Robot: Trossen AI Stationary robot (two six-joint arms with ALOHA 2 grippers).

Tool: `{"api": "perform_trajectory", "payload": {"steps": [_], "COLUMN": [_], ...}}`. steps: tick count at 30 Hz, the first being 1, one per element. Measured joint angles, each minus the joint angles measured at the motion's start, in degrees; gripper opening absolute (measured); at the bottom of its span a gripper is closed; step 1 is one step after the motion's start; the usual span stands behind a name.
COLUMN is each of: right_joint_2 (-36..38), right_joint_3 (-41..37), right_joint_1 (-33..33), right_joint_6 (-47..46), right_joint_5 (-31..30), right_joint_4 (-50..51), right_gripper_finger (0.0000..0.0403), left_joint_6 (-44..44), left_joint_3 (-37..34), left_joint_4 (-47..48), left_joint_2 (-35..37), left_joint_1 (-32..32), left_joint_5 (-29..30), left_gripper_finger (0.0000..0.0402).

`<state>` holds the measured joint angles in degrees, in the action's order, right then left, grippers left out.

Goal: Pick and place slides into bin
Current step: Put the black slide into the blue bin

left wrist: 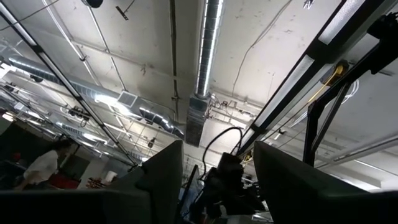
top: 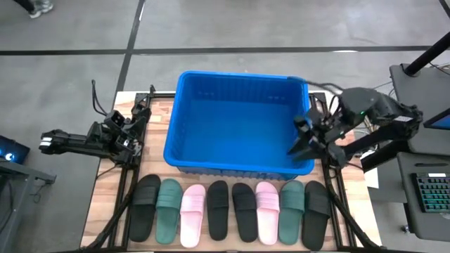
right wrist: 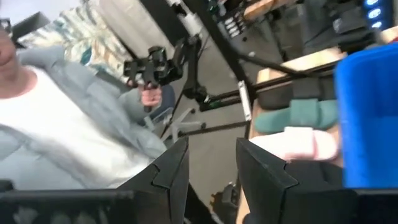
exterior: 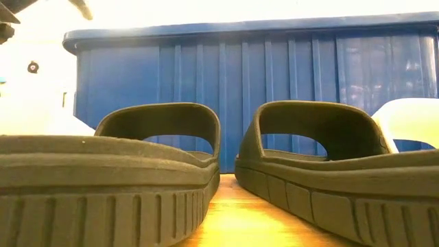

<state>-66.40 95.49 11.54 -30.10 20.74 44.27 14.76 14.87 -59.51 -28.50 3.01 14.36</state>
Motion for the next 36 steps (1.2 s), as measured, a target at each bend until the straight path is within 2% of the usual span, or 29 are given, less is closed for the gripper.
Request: {"api": "perform_trajectory", "payload": {"steps": [7,12,15,18,24,27,36], "right_joint_2": [-6.47,-9.56,-11.36,-13.75,-19.22,-22.26,-30.45], "right_joint_3": [3.71,4.14,4.17,4.17,4.19,4.19,4.19], "right_joint_1": [5.28,7.34,7.72,9.75,15.05,17.78,23.09], "right_joint_6": [-3.55,-1.08,-0.90,0.11,3.59,3.83,5.06], "right_joint_5": [-0.41,-0.38,-1.03,-5.28,-13.63,-17.67,-38.91], "right_joint_4": [5.01,6.47,6.36,6.39,6.19,6.11,10.62], "right_gripper_finger": [0.0123,0.0123,0.0123,0.0123,0.0123,0.0123,0.0122], "left_joint_6": [0.17,2.11,4.77,7.35,7.69,11.18,14.62], "left_joint_3": [-0.07,-0.07,-0.07,-0.07,0.02,0.08,0.09], "left_joint_4": [2.27,2.14,2.06,2.08,2.01,1.93,1.79], "left_joint_2": [-0.84,-1.95,-2.76,-3.64,-5.29,-6.33,-8.52], "left_joint_1": [0.04,0.04,0.04,0.02,0.00,0.00,0.00], "left_joint_5": [2.69,2.74,4.88,7.19,7.38,7.37,6.62], "left_gripper_finger": [0.0180,0.0180,0.0180,0.0180,0.0180,0.0180,0.0180]}}
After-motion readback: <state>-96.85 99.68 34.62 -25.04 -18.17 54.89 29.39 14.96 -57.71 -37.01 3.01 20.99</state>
